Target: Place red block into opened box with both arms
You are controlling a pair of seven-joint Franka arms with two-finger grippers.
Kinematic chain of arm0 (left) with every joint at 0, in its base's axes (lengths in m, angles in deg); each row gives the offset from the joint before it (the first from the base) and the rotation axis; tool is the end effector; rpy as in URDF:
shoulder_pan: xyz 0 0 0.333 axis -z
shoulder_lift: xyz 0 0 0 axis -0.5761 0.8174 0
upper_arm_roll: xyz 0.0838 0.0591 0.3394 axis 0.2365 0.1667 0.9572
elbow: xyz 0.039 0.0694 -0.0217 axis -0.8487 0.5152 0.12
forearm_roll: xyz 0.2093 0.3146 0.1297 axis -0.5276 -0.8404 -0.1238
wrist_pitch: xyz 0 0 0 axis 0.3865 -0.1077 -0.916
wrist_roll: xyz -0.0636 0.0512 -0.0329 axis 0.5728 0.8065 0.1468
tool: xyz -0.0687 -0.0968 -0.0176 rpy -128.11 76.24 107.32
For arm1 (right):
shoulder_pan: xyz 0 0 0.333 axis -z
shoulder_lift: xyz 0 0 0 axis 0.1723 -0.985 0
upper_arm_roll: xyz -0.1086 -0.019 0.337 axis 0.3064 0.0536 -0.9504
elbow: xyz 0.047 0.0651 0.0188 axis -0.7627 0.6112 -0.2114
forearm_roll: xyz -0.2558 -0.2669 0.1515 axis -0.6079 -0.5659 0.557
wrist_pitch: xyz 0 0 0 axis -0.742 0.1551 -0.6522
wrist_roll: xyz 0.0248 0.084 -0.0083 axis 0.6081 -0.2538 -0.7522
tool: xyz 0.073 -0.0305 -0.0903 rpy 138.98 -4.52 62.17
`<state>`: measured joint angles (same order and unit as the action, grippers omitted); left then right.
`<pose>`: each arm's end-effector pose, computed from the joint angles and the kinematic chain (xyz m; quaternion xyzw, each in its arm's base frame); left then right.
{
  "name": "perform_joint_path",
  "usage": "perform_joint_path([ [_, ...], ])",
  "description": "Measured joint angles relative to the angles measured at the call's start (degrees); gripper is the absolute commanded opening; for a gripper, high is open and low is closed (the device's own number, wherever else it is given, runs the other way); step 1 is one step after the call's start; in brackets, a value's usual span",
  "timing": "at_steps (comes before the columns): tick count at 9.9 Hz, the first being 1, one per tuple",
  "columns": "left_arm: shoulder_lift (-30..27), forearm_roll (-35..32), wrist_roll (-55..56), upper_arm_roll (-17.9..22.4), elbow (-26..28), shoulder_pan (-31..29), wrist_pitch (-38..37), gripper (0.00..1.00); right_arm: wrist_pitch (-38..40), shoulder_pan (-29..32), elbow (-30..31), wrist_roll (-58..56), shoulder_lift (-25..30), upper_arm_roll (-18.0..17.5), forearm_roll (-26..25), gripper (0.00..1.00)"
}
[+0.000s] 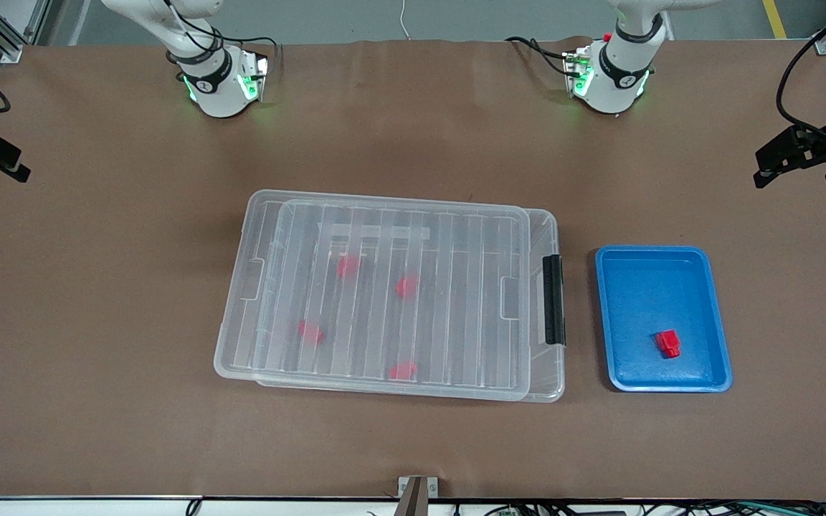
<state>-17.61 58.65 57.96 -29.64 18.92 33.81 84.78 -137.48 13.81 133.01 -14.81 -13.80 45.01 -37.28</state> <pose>0.5535 -0.0331 0.6854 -0.9993 0.0230 -0.0241 0.0152 0.5278 -0.0578 0.6771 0.9984 -0.0553 0.0062 0.0013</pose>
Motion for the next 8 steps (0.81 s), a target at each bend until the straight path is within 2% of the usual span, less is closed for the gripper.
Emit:
perform_joint_path([
  [5,1.70,0.00,0.03,0.09,0.44,-0.30,1.17,1.00,-0.10,-0.63,-0.02,0.01,-0.02,-0.56,0.06,1.00],
  [8,11.57,0.00,1.85,0.24,4.65,-0.44,14.14,1.00,-3.99,-6.34,0.15,3.96,-2.81,-4.46,0.19,1.00],
])
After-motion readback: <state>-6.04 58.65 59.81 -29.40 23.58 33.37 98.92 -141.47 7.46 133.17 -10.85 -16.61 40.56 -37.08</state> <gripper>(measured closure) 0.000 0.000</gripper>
